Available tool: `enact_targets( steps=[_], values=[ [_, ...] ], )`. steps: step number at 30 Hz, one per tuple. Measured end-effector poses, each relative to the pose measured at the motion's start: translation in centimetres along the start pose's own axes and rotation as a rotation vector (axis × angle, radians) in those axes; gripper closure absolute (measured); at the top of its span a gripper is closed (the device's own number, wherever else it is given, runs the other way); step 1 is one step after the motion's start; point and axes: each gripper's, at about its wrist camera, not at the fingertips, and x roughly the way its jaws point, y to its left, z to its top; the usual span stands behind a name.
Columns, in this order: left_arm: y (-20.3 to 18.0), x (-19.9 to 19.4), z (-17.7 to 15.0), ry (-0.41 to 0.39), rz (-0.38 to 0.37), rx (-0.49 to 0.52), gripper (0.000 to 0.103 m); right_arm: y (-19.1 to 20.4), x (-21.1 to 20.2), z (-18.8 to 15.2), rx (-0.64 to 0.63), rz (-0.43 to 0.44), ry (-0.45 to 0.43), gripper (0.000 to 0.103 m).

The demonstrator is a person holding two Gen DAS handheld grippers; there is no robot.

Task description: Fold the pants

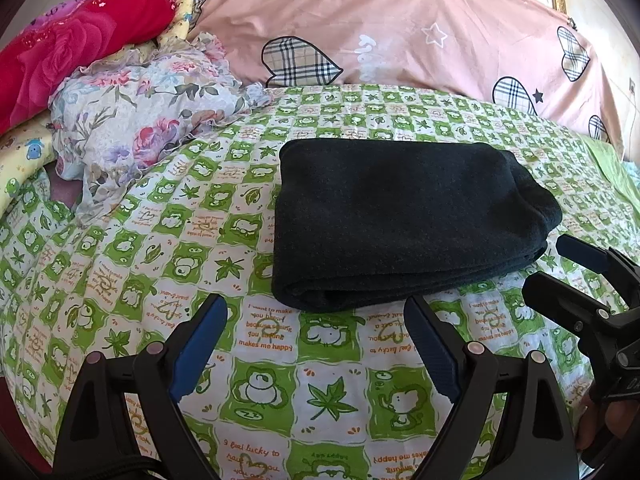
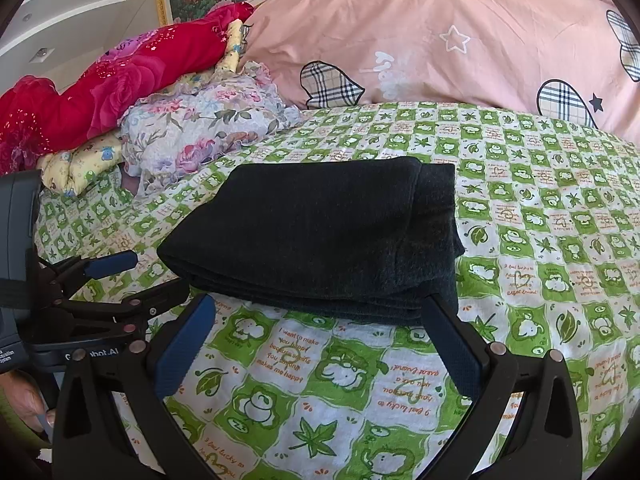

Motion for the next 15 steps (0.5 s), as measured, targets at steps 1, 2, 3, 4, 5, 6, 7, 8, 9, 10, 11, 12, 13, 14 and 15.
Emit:
enact_targets(
  steps=[1, 2, 3, 4, 5, 6, 7, 8, 9, 10, 11, 12, 13, 14, 15],
  values=[
    [0.0, 0.0, 0.1, -0.001, -0.002, 0.002, 0.012, 0.0, 0.0, 0.2, -0.002, -0.001, 0.000, 0.000],
    [0.0, -0.1, 0.1, -0.001, -0.003, 0.003, 0.012, 0.0, -0.1, 0.2, -0.003, -0.003, -0.001, 0.000],
    [0.0, -0.1, 0.2, -0.001, -0.005, 0.005, 0.012, -0.1, -0.1, 0.3, -0.003, -0.005, -0.002, 0.000],
    [0.0, -0.1, 0.3, -0.001, -0.005, 0.007, 0.012, -0.1, -0.2, 0.4, -0.003, -0.007, -0.002, 0.000],
    [0.0, -0.1, 0.4, -0.002, -0.005, 0.008, 0.012, -0.3, -0.2, 0.5, -0.002, -0.009, -0.003, 0.000],
    [0.0, -0.1, 0.4, -0.001, -0.006, 0.008, 0.012, -0.4, -0.2, 0.6, -0.002, -0.010, -0.003, 0.000],
    [-0.1, -0.1, 0.4, 0.001, -0.007, 0.009, 0.012, -0.4, -0.3, 0.6, -0.001, -0.014, -0.003, 0.000],
    [-0.1, -0.1, 0.5, 0.003, -0.008, 0.010, 0.012, -0.5, -0.3, 0.7, -0.001, -0.017, -0.002, 0.000],
    [-0.1, 0.0, 0.5, 0.006, -0.006, 0.010, 0.012, -0.6, -0.3, 0.8, -0.001, -0.018, -0.001, 0.000],
    [-0.1, 0.0, 0.6, 0.010, -0.005, 0.008, 0.012, -0.7, -0.3, 0.9, 0.000, -0.022, 0.000, 0.000],
    [0.0, 0.1, 0.7, 0.016, -0.009, 0.006, 0.012, -0.8, -0.3, 0.9, 0.001, -0.022, 0.000, 0.000],
    [0.0, 0.1, 0.8, 0.020, -0.011, 0.004, 0.012, -0.8, -0.3, 1.0, 0.000, -0.024, -0.001, 0.000],
    [0.1, 0.2, 1.0, 0.027, -0.014, -0.002, 0.012, -0.9, -0.3, 1.1, -0.001, -0.029, 0.002, 0.000],
    [0.2, 0.3, 1.1, 0.030, -0.020, -0.008, 0.012, -0.9, -0.3, 1.2, -0.001, -0.031, 0.004, 0.000],
    [0.2, 0.3, 1.2, 0.032, -0.025, -0.012, 0.012, -0.9, -0.3, 1.3, -0.001, -0.031, 0.006, 0.000]
  ],
)
